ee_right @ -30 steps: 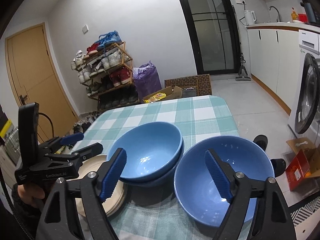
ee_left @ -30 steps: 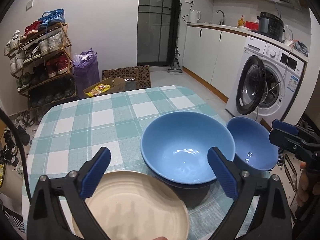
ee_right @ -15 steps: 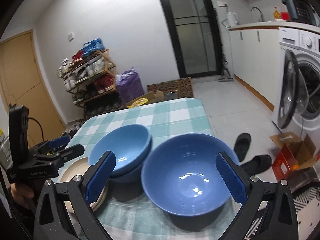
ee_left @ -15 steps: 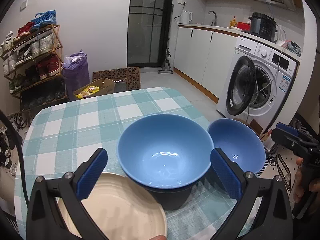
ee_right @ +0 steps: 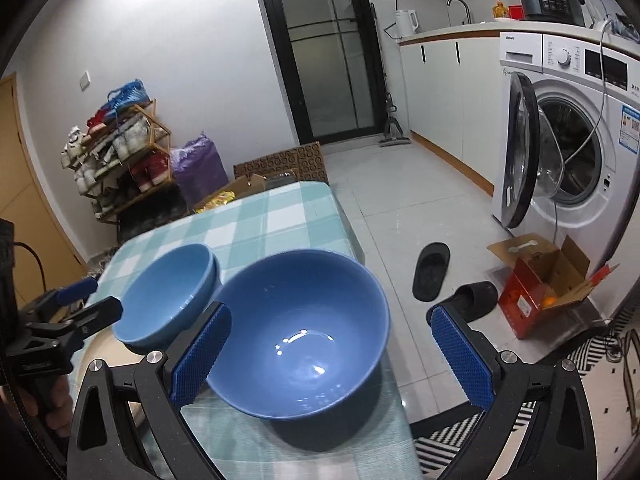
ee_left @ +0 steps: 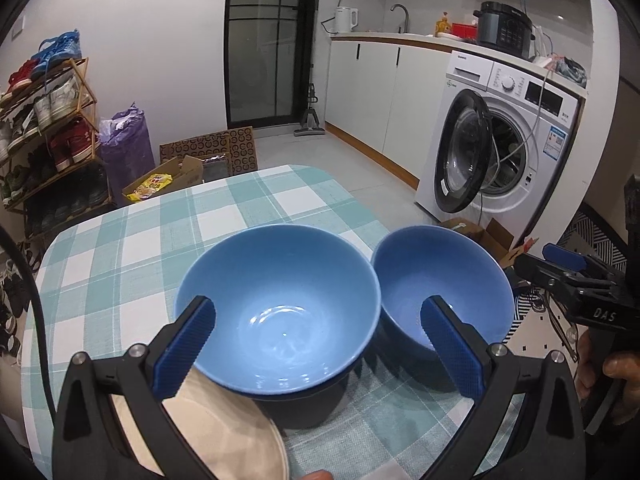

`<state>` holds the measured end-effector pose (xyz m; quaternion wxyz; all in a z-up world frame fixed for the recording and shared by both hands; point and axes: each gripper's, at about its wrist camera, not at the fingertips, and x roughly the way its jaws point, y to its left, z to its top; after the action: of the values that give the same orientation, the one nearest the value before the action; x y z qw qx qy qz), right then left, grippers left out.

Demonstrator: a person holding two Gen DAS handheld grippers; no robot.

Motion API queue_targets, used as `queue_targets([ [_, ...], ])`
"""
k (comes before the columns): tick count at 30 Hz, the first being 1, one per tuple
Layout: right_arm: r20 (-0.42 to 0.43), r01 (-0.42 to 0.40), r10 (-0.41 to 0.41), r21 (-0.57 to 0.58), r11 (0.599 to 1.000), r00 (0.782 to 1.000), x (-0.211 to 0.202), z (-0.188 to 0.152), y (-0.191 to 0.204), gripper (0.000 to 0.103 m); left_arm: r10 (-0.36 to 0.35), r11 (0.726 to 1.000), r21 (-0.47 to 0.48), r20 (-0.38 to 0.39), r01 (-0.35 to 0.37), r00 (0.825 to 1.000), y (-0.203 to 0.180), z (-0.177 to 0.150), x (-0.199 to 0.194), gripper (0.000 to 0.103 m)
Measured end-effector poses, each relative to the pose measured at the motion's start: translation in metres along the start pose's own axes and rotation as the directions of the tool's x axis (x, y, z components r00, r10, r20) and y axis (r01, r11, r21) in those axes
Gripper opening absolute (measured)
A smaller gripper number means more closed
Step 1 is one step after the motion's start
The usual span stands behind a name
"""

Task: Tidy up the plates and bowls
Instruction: 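Move both open tools to the large darker blue bowl's rim, then lower both tools onto the large blue bowl's rim and close them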

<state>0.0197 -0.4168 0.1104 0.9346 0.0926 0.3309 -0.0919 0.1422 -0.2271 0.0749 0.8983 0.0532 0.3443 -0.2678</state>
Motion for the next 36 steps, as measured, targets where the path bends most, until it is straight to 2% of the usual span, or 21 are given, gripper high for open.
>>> queue_targets([
  [13,-0.072,0.028,-0.024,0.057,0.998,0.997,0.027,-0.006,-0.029,0.102,-0.028,0.997,0.069,-0.019,0.029,0.999,-0.033,0.008,0.013,0.103],
  [24,-0.129,0.019,-0.009,0.077,0.997,0.992,0.053,-0.016,-0.035,0.102,-0.016,0.986,0.164,-0.031,0.021,0.999,-0.061,0.007,0.029,0.103],
  [36,-0.174,0.022,-0.009,0.071,0.997,0.985,0.073,-0.026,-0.032,0.101,-0.004,0.990,0.143,-0.020,0.007,1.000,-0.060,0.005,0.037,0.103],
])
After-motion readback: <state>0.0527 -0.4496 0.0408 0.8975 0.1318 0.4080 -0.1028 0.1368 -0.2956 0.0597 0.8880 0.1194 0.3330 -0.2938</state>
